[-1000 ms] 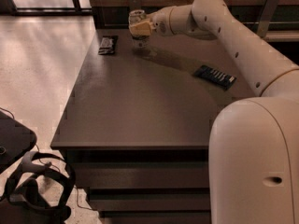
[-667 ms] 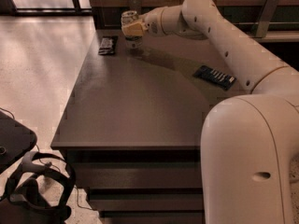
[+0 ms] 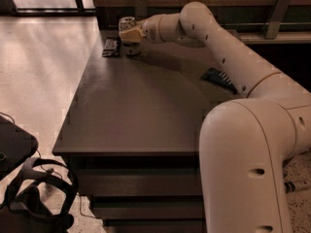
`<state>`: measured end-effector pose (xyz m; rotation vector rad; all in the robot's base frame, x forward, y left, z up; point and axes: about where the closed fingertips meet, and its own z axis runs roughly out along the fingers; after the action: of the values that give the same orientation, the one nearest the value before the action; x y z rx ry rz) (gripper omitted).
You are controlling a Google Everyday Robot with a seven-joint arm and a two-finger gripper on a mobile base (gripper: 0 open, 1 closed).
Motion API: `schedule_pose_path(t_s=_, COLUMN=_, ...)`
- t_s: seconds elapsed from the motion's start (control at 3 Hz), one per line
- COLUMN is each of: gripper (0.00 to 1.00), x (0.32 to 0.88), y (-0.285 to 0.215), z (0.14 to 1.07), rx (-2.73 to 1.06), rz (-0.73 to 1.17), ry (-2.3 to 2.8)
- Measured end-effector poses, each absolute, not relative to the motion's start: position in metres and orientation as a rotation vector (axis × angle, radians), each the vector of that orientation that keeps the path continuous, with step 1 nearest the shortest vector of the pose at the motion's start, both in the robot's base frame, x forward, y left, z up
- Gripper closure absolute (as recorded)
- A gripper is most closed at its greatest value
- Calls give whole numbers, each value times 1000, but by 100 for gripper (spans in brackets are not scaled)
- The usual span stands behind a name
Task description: Move 7up can near rxbar chocolate
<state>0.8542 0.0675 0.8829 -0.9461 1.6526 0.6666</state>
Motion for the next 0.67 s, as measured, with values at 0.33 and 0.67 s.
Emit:
schedule_pose_path(t_s=0.33, gripper=100, x=854, y=68, z=883, rx=-946, rz=667, ry=1653)
schedule_pose_path(t_s=0.67, gripper=85, x=854, y=71, z=881, rx=-949, rz=671, ry=1653)
